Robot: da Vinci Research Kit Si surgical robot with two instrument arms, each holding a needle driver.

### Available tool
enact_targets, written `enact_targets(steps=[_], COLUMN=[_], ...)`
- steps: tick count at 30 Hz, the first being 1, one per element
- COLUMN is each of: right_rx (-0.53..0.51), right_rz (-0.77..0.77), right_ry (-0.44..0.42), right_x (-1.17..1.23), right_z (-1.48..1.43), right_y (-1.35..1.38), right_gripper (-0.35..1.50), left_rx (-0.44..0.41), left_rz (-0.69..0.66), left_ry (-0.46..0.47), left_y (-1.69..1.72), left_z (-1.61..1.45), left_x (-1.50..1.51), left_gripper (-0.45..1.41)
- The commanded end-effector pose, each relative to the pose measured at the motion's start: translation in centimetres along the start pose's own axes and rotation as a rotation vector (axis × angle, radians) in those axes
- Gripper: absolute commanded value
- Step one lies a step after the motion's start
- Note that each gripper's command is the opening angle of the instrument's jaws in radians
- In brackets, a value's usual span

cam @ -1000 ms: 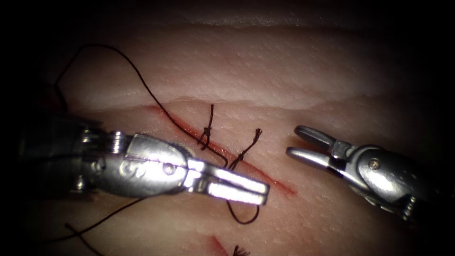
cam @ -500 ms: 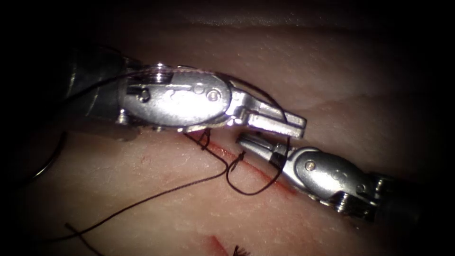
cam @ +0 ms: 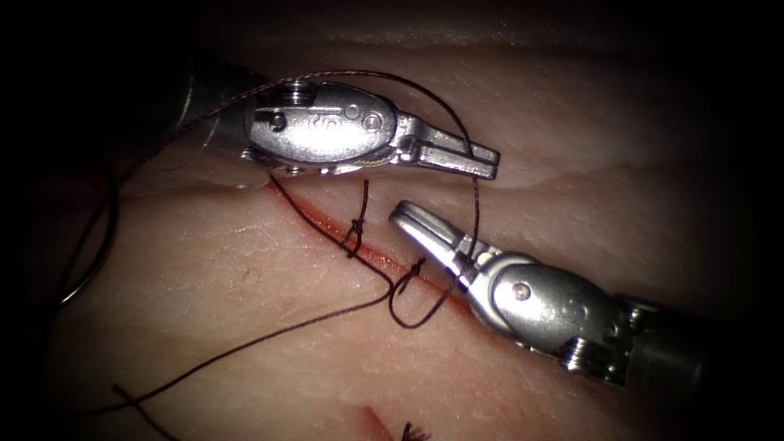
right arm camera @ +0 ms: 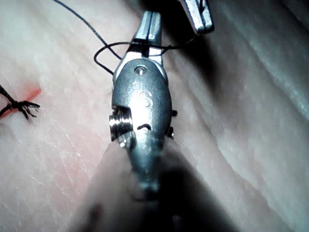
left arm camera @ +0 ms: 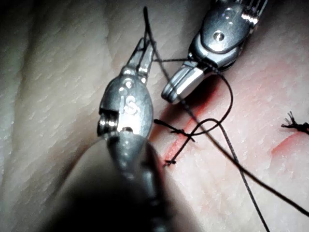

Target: Wound Closure

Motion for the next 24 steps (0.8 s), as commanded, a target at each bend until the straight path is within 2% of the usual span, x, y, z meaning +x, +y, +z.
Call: enact_targets(steps=[1,7,9,12,20,24], right_rx=[-0.001,-0.042,-0.053,-0.110,-0.157,-0.203], right_rz=[0.000,-0.005,-0.004,0.000,0.117,0.252], right_ry=[0.008,0.035,0.035,0.030,0.012,-0.024], right_x=[-0.03,-0.09,-0.09,-0.12,-0.21,-0.33], right_z=[0.10,0.04,0.04,-0.02,-0.10,-0.13], right_y=[-0.01,-0.11,-0.11,-0.08,-0.03,-0.04], right_gripper=[-0.35,-0.35,-0.35,-0.35,-0.35,-0.35], left_rx=[0.003,0.073,0.081,0.109,0.123,0.126], left_rz=[0.001,-0.016,-0.017,-0.026,-0.045,-0.048], left_ry=[0.005,0.039,0.044,0.082,0.084,0.086], left_y=[-0.05,0.04,0.07,0.30,0.67,0.84], left_z=[0.07,-0.03,-0.03,-0.04,-0.03,-0.08], left_x=[-0.02,-0.38,-0.41,-0.56,-0.81,-0.85], left_gripper=[-0.45,-0.45,-0.45,-0.45,-0.45,-0.45])
